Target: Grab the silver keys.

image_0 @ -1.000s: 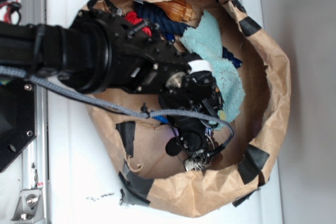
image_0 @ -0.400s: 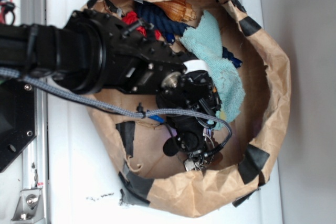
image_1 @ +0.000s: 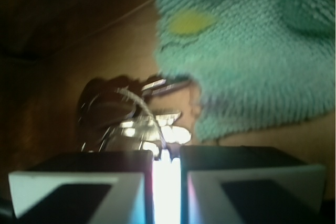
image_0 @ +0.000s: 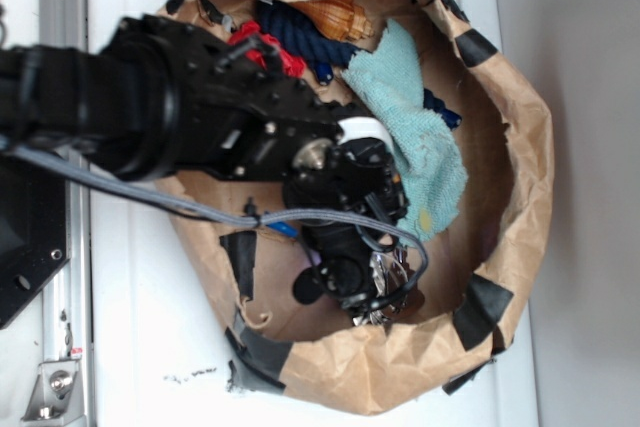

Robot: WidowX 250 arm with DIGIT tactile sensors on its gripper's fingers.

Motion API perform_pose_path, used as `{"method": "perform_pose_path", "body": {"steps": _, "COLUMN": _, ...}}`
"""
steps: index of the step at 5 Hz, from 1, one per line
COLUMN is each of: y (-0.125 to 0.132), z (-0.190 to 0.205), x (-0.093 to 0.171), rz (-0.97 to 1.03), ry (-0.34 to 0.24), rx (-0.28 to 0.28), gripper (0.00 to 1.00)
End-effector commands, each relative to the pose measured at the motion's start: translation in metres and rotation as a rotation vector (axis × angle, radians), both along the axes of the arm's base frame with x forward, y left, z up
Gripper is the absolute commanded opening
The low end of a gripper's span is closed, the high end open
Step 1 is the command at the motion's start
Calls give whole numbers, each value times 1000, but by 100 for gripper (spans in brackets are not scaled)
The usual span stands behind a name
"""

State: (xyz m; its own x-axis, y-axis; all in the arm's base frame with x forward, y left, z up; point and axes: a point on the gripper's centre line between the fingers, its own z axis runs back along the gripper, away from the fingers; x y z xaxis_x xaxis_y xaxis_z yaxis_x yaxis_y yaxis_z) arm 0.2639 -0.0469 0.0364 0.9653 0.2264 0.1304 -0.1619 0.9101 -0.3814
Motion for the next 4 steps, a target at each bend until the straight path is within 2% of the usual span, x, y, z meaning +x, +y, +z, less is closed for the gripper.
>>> {"method": "perform_pose_path", "body": {"steps": 1, "y": 1, "z": 36, "x": -2, "rz": -24, "ry": -81, "rx": -76, "gripper": 0}}
{"method": "perform_pose_path", "body": {"steps": 2, "y": 1, "z": 37, "x": 1, "rz": -18, "ry": -94, "rx": -80, "gripper": 0}}
{"method": "perform_pose_path", "body": {"steps": 3, "y": 1, "z": 39, "x": 3, "rz": -10, "ry": -77, "rx": -95, "gripper": 100}}
{"method": "perform_pose_path", "body": {"steps": 4, "y": 2, "z": 35, "x": 4, "rz": 40, "ry": -56, "rx": -66, "gripper": 100}}
